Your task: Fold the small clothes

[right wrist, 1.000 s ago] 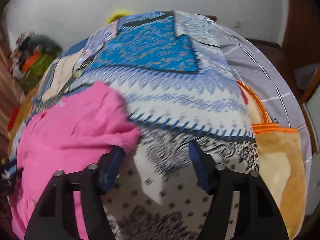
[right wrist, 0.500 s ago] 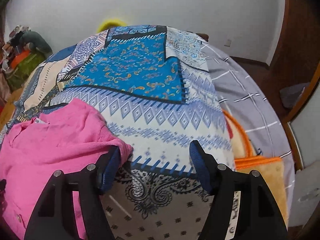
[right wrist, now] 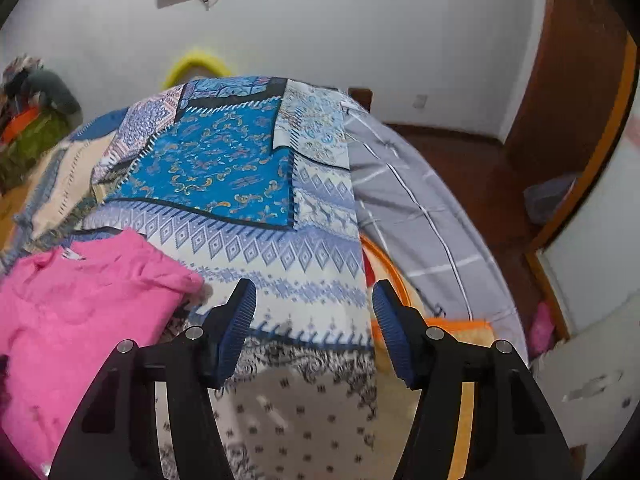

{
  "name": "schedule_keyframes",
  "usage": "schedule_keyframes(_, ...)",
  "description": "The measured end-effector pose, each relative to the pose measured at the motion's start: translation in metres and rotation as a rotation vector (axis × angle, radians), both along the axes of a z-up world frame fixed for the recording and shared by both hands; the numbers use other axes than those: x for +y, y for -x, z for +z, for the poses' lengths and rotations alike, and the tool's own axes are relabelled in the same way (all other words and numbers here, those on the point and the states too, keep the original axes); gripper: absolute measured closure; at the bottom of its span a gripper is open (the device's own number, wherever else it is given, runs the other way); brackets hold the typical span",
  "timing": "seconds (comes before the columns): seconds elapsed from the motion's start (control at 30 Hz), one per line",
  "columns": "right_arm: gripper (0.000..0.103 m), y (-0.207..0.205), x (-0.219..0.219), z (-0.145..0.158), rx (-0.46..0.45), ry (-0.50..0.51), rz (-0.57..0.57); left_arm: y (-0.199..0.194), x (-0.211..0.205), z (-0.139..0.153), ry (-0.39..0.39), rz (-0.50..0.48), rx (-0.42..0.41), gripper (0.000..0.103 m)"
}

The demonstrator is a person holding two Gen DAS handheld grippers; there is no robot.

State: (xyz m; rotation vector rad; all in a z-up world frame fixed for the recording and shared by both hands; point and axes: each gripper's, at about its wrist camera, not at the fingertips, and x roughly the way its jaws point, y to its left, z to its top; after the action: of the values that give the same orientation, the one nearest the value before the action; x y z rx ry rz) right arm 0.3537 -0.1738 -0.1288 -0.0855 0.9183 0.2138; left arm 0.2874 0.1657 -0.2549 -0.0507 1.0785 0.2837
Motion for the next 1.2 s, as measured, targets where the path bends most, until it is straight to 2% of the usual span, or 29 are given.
schedule_keyframes(0.17,0.046,0.022,-0.007,0.005,0.121,-0.085,0.083,0.004,0.005,0.006,0.029,0.021,0.021,0.031)
schedule_keyframes(0.3,0.038,0.055,0.0,0.012,0.15,-0.121,0.165,0.015,0.007,0.016,0.035,0.038,0.024,0.031)
schedule_keyframes(0.5,0.038,0.098,0.01,0.021,0.174,-0.15,0.256,0.048,0.011,0.034,0.043,0.046,0.016,0.031)
schedule_keyframes(0.7,0.036,0.136,0.012,0.017,0.216,-0.203,0.284,0.08,0.02,0.034,0.119,0.071,0.037,0.031)
schedule_keyframes(0.9,0.035,0.165,0.013,-0.008,0.291,-0.216,0.288,0.104,0.013,0.021,0.234,0.069,0.08,0.031)
schedule_keyframes(1.07,0.035,0.181,0.015,-0.026,0.337,-0.25,0.291,0.112,0.001,0.019,0.27,0.066,0.073,0.031)
schedule_keyframes(1.2,0.035,0.19,0.017,-0.029,0.32,-0.272,0.304,0.115,-0.004,0.019,0.373,0.055,0.072,0.031)
